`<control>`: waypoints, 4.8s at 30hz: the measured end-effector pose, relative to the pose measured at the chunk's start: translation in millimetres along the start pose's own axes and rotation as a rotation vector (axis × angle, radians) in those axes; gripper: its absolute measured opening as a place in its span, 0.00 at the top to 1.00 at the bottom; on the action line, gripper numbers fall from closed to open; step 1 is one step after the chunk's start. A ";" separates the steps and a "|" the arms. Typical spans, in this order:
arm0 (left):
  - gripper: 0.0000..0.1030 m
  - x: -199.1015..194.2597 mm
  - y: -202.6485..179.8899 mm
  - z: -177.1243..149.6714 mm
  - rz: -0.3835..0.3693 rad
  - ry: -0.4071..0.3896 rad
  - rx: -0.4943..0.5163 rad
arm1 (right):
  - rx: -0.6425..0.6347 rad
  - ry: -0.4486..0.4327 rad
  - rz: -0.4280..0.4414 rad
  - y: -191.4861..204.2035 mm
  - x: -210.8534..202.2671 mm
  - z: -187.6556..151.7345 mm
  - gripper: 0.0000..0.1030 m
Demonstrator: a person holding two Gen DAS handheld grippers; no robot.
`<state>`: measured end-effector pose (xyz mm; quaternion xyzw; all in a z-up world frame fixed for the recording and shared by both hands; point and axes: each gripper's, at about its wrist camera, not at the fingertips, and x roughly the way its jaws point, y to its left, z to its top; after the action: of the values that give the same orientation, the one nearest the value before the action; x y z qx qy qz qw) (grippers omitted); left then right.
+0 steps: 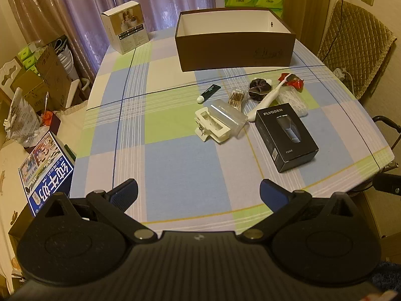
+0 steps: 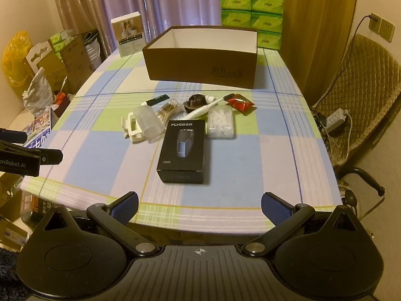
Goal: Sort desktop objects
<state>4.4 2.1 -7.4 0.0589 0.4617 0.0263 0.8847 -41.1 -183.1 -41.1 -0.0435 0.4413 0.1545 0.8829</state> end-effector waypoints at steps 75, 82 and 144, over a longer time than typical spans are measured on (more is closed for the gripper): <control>0.01 56.6 -3.1 37.9 -0.038 0.067 -0.009 | -0.012 0.051 0.068 -36.5 47.1 46.2 0.02; 0.01 67.1 -14.3 45.8 -0.065 0.043 0.009 | -0.004 0.050 0.062 -55.0 56.2 53.3 0.02; 0.21 233.5 -50.2 106.0 -0.315 0.082 0.582 | 0.150 0.143 0.011 -105.5 171.5 93.7 0.02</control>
<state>224.5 -32.6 -143.8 0.2358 0.4884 -0.2415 0.8047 160.0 -223.0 -126.5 0.0142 0.5137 0.1224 0.8491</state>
